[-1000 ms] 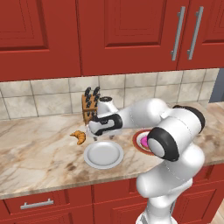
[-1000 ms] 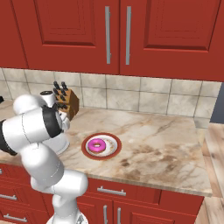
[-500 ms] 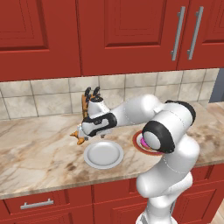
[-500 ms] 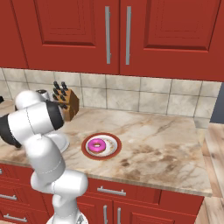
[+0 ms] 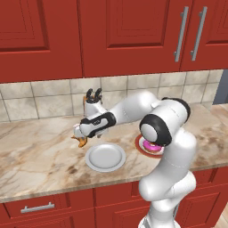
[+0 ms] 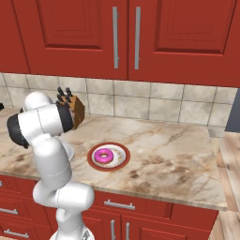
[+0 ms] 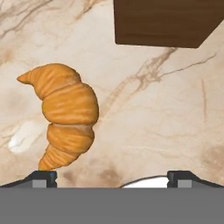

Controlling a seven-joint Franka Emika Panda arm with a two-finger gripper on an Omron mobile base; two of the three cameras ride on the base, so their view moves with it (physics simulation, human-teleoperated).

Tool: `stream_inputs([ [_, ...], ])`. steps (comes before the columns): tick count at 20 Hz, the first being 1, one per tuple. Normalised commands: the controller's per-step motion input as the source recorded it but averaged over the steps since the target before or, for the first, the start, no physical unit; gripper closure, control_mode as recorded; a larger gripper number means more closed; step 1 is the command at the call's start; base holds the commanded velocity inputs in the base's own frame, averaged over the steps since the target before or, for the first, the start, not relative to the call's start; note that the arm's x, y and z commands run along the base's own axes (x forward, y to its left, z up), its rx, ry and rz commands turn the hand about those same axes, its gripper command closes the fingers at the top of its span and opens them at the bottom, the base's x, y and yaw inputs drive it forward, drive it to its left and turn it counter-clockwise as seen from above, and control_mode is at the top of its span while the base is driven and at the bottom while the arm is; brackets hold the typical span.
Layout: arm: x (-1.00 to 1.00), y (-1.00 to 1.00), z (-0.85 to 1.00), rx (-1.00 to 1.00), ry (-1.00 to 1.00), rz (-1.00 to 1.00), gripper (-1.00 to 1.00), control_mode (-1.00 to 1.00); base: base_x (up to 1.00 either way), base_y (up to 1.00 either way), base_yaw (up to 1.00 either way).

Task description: Place the pastries on the plates.

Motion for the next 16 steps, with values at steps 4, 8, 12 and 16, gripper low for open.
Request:
stream_inputs([
  [4, 0.08, 0.23, -0.26, 0.00, 0.00, 0.00, -1.00, -1.00, 0.00, 0.00, 0.00],
  [8, 0.12, 0.29, -0.14, 0.00, 0.01, 0.00, -1.00, -1.00, 0.00, 0.00, 0.00],
  [12, 0.27, 0.13, 0.00, 0.02, 0.00, 0.00, -1.00, -1.00, 0.00, 0.00, 0.00],
  [16, 0.25, 0.18, -0.19, 0.00, 0.01, 0.00, -1.00, -1.00, 0.00, 0.00, 0.00],
])
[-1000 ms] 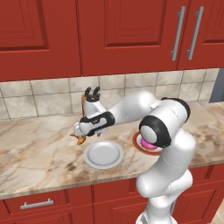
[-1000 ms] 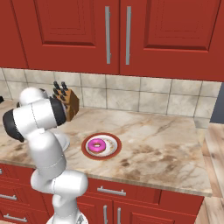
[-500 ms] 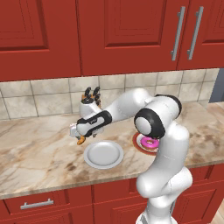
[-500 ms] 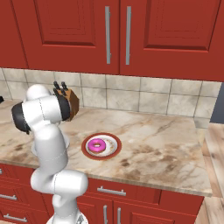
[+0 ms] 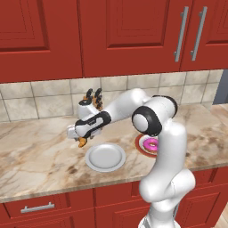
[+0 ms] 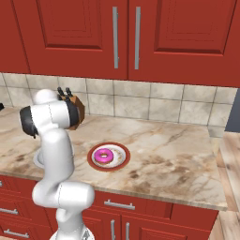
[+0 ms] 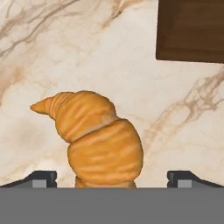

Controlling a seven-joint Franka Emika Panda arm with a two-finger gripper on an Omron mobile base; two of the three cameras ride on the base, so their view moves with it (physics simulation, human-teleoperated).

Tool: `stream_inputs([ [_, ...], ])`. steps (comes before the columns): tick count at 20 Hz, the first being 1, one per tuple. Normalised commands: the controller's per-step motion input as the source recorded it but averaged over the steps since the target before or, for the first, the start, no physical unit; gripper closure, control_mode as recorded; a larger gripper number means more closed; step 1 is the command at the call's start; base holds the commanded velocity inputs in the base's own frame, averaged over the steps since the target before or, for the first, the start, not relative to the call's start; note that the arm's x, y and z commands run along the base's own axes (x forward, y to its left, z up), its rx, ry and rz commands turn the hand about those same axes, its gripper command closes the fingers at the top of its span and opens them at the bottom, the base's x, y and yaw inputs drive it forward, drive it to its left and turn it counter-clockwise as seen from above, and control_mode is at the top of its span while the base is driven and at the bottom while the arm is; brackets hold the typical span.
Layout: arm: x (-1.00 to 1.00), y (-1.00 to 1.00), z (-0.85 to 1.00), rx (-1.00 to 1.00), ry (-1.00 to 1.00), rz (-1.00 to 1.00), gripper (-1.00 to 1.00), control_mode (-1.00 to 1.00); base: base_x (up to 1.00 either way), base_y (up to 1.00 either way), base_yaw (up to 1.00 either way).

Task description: Place the pastries on the plates.

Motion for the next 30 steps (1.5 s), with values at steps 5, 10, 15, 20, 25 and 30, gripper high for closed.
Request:
stream_inputs([
  [5, 0.20, 0.15, -0.36, 0.00, 0.00, 0.00, 1.00, -1.00, 0.00, 0.00, 0.00],
  [10, 0.04, 0.04, -0.14, 0.00, 0.00, 0.00, 1.00, -1.00, 0.00, 0.00, 0.00],
  [15, -0.27, -0.04, 0.18, 0.00, 0.00, 0.00, 1.00, -1.00, 0.00, 0.00, 0.00],
  [20, -0.39, -0.22, 0.43, 0.00, 0.00, 0.00, 1.00, -1.00, 0.00, 0.00, 0.00],
  [25, -0.63, -0.41, 0.23, 0.00, 0.00, 0.00, 1.00, -1.00, 0.00, 0.00, 0.00],
  [30, -0.56, -0.37, 0.13, 0.00, 0.00, 0.00, 1.00, -1.00, 0.00, 0.00, 0.00],
])
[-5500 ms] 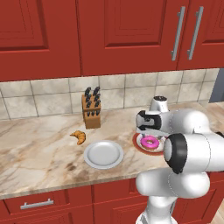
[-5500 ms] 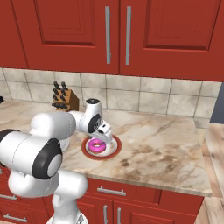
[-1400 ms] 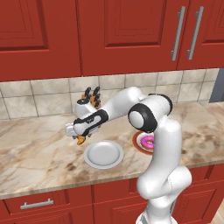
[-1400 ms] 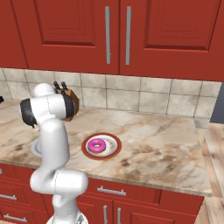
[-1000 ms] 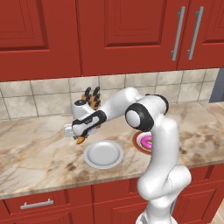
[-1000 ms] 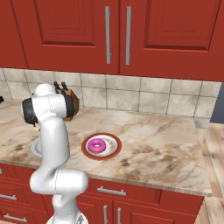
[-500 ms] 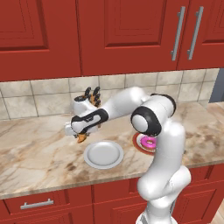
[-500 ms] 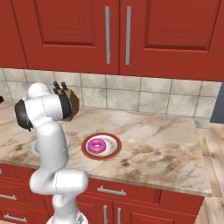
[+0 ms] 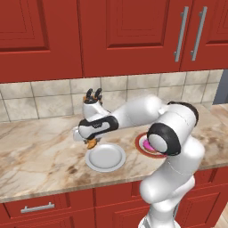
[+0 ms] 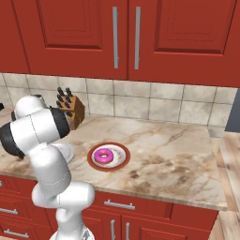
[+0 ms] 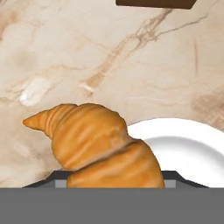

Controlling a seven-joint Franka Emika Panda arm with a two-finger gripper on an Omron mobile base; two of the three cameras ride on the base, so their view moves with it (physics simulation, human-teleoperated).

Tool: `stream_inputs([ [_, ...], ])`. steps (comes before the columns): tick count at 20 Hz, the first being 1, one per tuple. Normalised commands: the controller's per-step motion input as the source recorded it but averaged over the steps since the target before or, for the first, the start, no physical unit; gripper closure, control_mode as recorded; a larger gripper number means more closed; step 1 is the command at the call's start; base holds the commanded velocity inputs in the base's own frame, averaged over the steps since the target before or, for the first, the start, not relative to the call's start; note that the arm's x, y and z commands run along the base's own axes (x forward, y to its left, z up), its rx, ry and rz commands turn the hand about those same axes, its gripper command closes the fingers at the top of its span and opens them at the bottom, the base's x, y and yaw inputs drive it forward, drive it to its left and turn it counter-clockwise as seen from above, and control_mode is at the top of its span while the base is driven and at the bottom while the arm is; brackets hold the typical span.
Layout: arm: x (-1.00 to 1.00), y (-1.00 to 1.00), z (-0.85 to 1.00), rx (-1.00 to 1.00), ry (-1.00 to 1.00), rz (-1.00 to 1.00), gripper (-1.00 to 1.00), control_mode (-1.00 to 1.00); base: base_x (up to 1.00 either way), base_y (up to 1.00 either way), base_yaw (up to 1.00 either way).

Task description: Place the pastries on the plates.

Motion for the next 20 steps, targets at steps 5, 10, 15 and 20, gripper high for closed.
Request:
stream_inputs([
  [5, -0.47, -0.40, 0.04, 0.00, 0.00, 0.00, 1.00, -1.00, 0.00, 0.00, 0.00],
  [10, -0.25, -0.30, -0.04, 0.00, 0.00, 0.00, 1.00, -1.00, 0.00, 0.00, 0.00],
  [15, 0.00, -0.01, -0.25, 0.00, 0.02, 0.00, 1.00, -1.00, 0.00, 0.00, 0.00],
  [20, -0.01, 0.00, -0.15, 0.00, 0.04, 0.00, 1.00, -1.00, 0.00, 0.00, 0.00],
])
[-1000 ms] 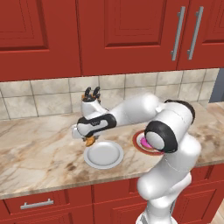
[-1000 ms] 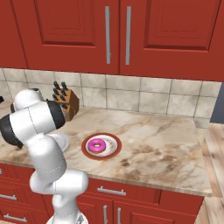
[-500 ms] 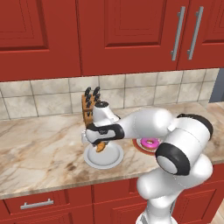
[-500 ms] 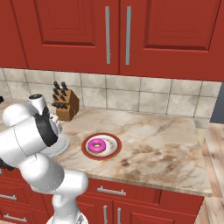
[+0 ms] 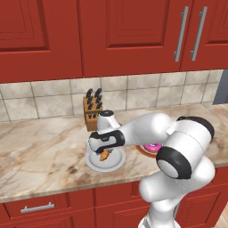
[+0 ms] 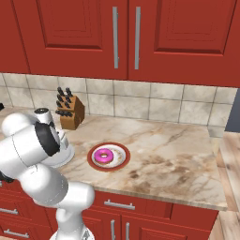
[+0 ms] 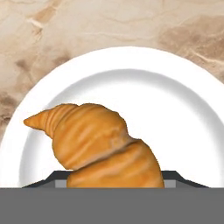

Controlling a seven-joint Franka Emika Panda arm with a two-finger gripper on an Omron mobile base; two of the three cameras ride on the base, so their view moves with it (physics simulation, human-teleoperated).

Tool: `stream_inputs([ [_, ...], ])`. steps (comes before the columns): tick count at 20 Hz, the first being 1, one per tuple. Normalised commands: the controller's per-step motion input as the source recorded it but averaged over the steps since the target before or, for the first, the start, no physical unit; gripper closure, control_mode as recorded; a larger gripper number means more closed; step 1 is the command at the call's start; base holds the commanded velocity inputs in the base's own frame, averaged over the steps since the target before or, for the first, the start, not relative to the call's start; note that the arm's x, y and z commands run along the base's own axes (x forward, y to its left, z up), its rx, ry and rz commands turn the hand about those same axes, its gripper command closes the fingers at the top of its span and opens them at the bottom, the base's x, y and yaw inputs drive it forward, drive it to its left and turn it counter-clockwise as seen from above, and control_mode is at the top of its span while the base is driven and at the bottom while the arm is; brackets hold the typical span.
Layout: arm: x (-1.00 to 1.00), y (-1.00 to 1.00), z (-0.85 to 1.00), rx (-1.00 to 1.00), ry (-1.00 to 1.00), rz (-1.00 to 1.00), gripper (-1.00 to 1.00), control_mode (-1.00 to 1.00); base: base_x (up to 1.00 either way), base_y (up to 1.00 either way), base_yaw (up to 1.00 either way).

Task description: Place the pastries on the plates.

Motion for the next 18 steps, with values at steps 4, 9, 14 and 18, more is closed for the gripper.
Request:
stream_inputs([
  [4, -0.14, 0.00, -0.06, 0.00, 0.05, 0.00, 1.00, -1.00, 0.00, 0.00, 0.00],
  [9, -0.21, -0.02, -0.03, 0.00, 0.02, 0.00, 1.00, -1.00, 0.00, 0.00, 0.00],
  [14, 0.05, -0.07, -0.12, 0.00, 0.00, 0.00, -1.00, -1.00, 0.00, 0.00, 0.00],
  [18, 0.00, -0.10, 0.11, 0.00, -0.02, 0.00, -1.00, -1.00, 0.00, 0.00, 0.00],
])
